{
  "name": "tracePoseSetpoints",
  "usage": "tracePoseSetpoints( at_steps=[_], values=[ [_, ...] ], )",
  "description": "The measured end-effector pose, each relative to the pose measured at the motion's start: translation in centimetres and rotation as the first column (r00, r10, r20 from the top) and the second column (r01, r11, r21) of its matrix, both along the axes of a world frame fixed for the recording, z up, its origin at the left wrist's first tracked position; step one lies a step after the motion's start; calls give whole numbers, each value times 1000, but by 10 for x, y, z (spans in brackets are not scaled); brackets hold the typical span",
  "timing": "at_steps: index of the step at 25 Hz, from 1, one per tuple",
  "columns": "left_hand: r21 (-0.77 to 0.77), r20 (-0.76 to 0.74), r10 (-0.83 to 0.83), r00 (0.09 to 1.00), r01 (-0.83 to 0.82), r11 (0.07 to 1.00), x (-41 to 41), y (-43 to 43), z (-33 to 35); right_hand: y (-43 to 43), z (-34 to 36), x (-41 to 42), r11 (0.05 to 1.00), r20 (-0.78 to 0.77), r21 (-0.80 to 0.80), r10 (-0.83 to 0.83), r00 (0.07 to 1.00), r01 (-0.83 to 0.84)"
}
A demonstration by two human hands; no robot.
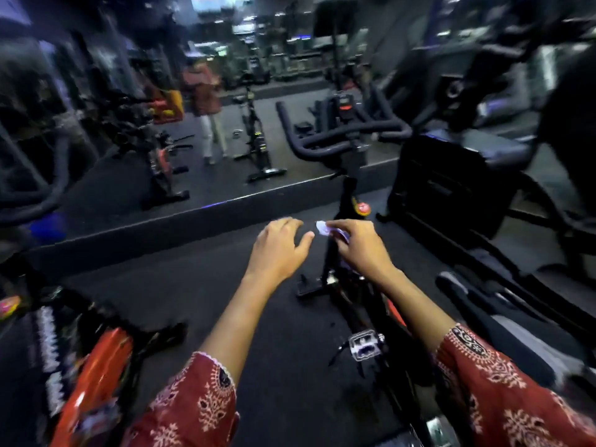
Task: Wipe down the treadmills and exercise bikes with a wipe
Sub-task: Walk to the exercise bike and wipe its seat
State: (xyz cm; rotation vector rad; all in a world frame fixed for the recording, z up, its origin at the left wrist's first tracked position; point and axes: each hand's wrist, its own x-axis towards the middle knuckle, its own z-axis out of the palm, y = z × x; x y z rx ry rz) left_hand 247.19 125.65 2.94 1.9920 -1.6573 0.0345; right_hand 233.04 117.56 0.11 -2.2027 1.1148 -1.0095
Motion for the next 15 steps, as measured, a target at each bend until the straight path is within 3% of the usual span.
tracePoseSetpoints(
  at_steps=[3,6,9,12,15],
  values=[
    [10,18,-293,956,293,956,-27,-63,-1,-13,0,-46,964,33,10,-265,964,264],
    [29,4,-541,841,541,840,-70,-89,-12,5,-9,-96,849,21,36,-528,849,527],
    [79,-161,-692,703,708,701,-112,-90,-34,44,-23,-137,716,-6,81,-695,719,693],
    [68,-439,-698,566,795,602,-150,-75,-43,79,-28,-162,610,13,120,-790,614,783],
    [95,-655,-594,468,830,549,-176,-64,-48,96,-23,-168,587,13,151,-806,592,796]
  ],
)
